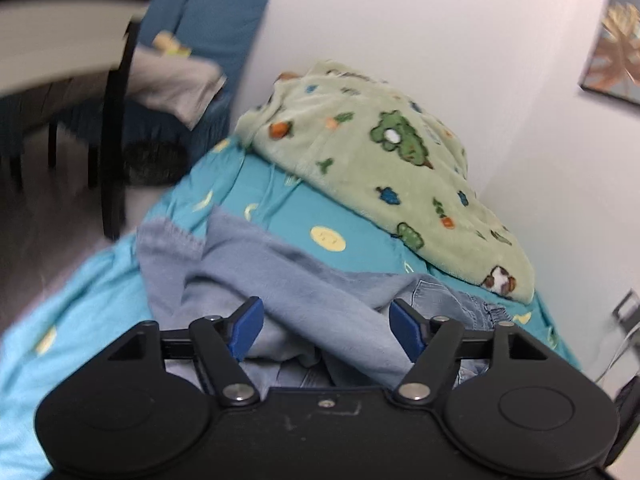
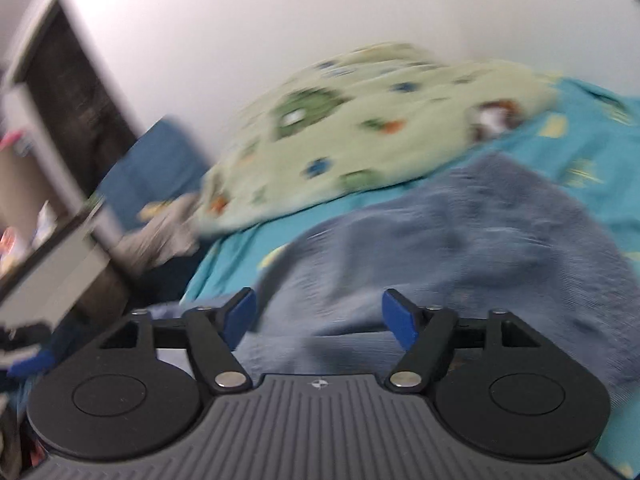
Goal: Fold clothes
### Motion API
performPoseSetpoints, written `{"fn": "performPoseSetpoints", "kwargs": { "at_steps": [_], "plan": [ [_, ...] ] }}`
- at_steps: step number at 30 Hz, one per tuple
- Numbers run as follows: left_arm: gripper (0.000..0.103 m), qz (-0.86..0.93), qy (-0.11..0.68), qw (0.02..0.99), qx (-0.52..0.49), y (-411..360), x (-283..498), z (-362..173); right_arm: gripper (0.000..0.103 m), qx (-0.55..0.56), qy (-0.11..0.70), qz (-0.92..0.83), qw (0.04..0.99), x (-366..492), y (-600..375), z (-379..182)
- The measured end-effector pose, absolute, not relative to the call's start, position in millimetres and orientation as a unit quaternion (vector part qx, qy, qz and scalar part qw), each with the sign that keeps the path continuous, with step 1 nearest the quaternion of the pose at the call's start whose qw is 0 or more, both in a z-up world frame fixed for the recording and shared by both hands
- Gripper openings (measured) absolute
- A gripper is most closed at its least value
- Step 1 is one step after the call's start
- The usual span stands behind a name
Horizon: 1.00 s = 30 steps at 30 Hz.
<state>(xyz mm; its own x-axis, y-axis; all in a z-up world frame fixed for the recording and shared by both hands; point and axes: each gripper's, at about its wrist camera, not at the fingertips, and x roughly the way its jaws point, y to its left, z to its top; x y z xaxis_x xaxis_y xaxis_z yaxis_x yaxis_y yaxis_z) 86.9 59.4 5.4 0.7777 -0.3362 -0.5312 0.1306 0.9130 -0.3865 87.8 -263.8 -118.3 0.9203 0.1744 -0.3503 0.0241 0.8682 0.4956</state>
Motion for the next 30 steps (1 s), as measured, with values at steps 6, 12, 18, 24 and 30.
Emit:
{"fn": "performPoseSetpoints", "kwargs": {
  "at_steps": [6,12,18,24,30],
  "plan": [
    [0.067,-0.113,0.313,0.924,-0.186,74,99,0,0.078,0.186,0.221,0.169,0.942,137,-220,-119],
    [0.067,-0.093,0.328,0.918,-0.203,84,116,-15,0.077,0.103,0.256,0.221,0.935,174,-163,-126],
    [0.067,-0.077,0.35,0.888,-0.288,106,129,-32,0.01,0.041,0.25,0.216,0.943,159,-143,-124],
    [0.067,-0.062,0.317,0.884,-0.337,128,116,-20,0.006,-0.061,0.213,0.2,0.955,103,-134,-84],
    [0.067,-0.08,0.315,0.878,-0.352,134,109,-12,0.006,-0.118,0.271,0.209,0.932,55,-133,-84]
  ]
}}
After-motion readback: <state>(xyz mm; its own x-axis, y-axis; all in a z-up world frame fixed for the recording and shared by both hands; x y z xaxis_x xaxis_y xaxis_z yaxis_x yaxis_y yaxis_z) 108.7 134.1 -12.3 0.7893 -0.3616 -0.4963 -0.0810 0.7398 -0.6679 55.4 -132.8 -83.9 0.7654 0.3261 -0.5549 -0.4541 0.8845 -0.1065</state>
